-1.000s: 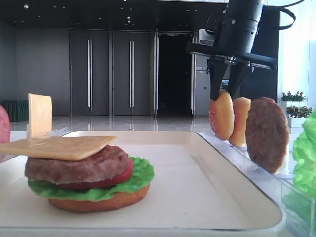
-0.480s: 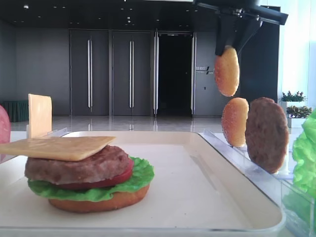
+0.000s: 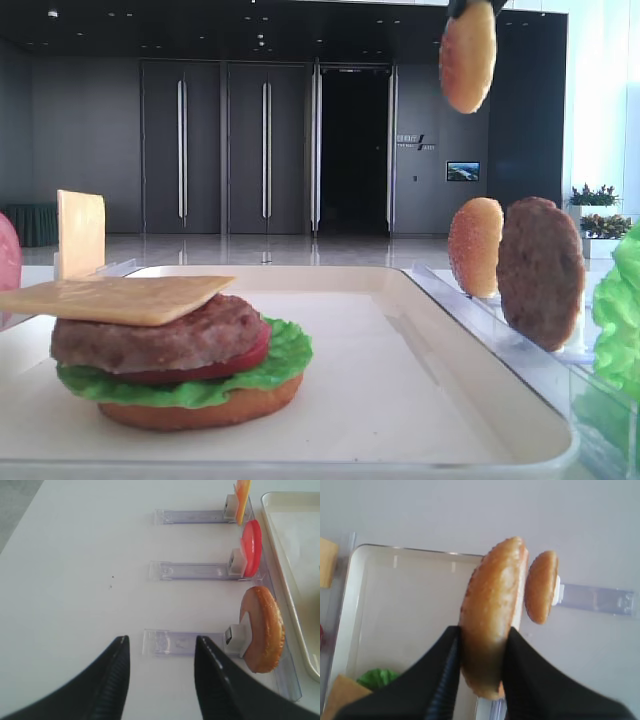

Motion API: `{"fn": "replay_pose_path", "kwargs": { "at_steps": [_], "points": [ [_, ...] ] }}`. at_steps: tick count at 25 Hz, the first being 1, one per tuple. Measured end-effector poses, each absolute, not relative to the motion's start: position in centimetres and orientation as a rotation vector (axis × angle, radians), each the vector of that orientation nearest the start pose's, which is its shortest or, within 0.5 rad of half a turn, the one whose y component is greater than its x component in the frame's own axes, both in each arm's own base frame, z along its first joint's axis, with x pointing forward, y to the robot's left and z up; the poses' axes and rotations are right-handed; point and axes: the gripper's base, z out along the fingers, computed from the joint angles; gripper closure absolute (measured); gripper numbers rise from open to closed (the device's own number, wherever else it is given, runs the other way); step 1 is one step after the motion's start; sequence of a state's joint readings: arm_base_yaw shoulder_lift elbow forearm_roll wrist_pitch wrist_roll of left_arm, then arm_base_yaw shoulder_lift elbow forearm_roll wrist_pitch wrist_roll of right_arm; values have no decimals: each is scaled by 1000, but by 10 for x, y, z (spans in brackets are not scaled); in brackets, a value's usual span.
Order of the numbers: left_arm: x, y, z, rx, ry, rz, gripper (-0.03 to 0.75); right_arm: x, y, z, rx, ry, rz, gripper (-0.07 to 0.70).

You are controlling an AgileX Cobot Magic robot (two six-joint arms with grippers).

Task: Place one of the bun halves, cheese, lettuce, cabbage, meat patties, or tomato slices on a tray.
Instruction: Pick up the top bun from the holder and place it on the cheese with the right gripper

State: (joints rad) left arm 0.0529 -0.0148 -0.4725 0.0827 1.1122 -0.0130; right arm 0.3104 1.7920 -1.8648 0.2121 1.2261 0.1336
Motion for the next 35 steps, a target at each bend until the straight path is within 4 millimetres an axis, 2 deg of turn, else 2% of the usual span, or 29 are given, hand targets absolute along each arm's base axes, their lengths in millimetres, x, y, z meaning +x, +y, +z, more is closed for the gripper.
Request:
{"fn": "replay_pose_path", "kwargs": {
  "at_steps": [3, 6, 11, 14, 19, 22, 25, 27, 32, 33, 35],
  "points": [
    [-7, 6, 266, -75, 2107, 124, 388, 328, 123, 385, -209, 2654, 426, 443],
    [-7, 6, 266, -75, 2107, 124, 388, 284, 109, 386, -202, 2674, 421, 443],
    [-7, 6, 266, -75, 2107, 124, 388, 198, 87, 372, -185, 2704, 432, 443],
    [-7, 6, 266, -75, 2107, 124, 388, 154, 78, 361, -166, 2702, 462, 443],
    [-7, 6, 266, -75, 2107, 124, 388, 98, 67, 350, -160, 2654, 546, 443],
    [-7, 6, 266, -75, 2107, 124, 388, 85, 70, 348, -176, 2660, 626, 443],
    [-7, 6, 266, -75, 2107, 124, 388, 81, 86, 346, -271, 2652, 808, 443],
    [-7, 6, 266, -75, 2107, 124, 388, 84, 106, 341, -374, 2598, 998, 443],
    [-7, 6, 266, -75, 2107, 124, 388, 102, 165, 303, -584, 2477, 1459, 444],
    [-7, 6, 266, -75, 2107, 124, 388, 108, 175, 298, -581, 2446, 1550, 444],
    [-7, 6, 266, -75, 2107, 124, 388, 123, 192, 287, -617, 2344, 1637, 444]
  ]
}}
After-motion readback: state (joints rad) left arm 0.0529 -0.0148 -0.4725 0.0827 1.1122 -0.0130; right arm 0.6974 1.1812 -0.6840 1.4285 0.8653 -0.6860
